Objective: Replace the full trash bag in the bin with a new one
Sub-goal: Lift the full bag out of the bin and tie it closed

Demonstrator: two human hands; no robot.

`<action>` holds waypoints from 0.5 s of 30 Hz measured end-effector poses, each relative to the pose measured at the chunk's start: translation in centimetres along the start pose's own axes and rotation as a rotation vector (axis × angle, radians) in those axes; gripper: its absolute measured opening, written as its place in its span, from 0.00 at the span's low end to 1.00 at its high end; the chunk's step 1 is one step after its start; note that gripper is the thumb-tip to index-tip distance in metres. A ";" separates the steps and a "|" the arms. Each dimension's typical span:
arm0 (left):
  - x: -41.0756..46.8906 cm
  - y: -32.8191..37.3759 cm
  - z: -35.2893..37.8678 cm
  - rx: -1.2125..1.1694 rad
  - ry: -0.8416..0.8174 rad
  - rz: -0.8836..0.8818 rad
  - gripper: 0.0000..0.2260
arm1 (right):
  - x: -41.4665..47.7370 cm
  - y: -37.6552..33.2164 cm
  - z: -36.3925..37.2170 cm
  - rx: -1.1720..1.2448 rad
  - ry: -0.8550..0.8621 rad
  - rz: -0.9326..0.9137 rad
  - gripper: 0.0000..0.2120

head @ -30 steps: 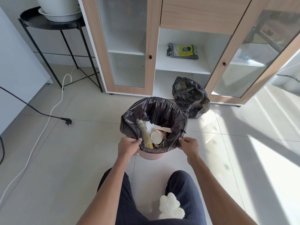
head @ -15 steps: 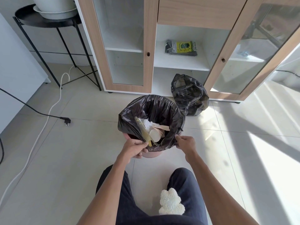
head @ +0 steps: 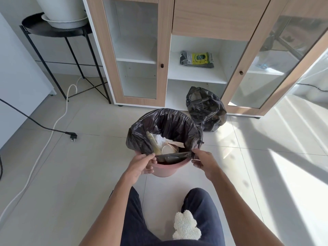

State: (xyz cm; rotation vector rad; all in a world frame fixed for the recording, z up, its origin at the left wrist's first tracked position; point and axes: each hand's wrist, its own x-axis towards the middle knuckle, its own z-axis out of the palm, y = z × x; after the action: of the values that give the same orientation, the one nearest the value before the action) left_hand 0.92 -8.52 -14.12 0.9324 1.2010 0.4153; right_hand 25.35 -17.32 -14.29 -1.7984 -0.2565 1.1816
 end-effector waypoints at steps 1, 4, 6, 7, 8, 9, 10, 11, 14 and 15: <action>0.1 0.1 -0.2 -0.060 0.006 0.013 0.09 | 0.0 -0.3 -0.2 0.096 -0.018 0.022 0.07; 0.0 0.6 -0.3 -0.122 -0.017 0.038 0.07 | 0.3 -1.5 -0.4 0.323 -0.062 0.075 0.04; 0.1 1.0 -0.2 -0.148 0.012 0.035 0.07 | 0.7 -2.5 -0.3 0.401 -0.075 0.094 0.03; 0.2 1.1 -0.2 -0.175 0.035 0.032 0.06 | 1.0 -3.0 -0.2 0.433 -0.083 0.103 0.03; 0.3 1.3 -0.4 -0.203 0.058 0.031 0.06 | 1.4 -3.6 -0.1 0.461 -0.094 0.112 0.04; 0.5 1.5 -0.6 -0.225 0.085 0.029 0.06 | 1.8 -4.3 -0.1 0.477 -0.102 0.117 0.05; 0.7 1.7 -0.9 -0.238 0.114 0.028 0.07 | 2.2 -4.9 -0.1 0.474 -0.108 0.114 0.06; 0.9 1.9 -1.2 -0.243 0.139 0.029 0.07 | 2.6 -5.6 -0.1 0.452 -0.116 0.110 0.06; 1.2 2.5 -1.9 -0.228 0.164 0.035 0.06 | 3.7 -7.0 0.0 0.344 -0.138 0.083 0.07; 1.3 2.6 -2.0 -0.219 0.167 0.034 0.06 | 4.1 -7.4 -0.1 0.288 -0.117 0.075 0.08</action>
State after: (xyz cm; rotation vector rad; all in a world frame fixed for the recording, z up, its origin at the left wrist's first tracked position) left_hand 0.02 -5.29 -12.99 0.7405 1.2635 0.6487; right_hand 29.73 -10.89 -11.02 -1.5014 -0.0812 1.3075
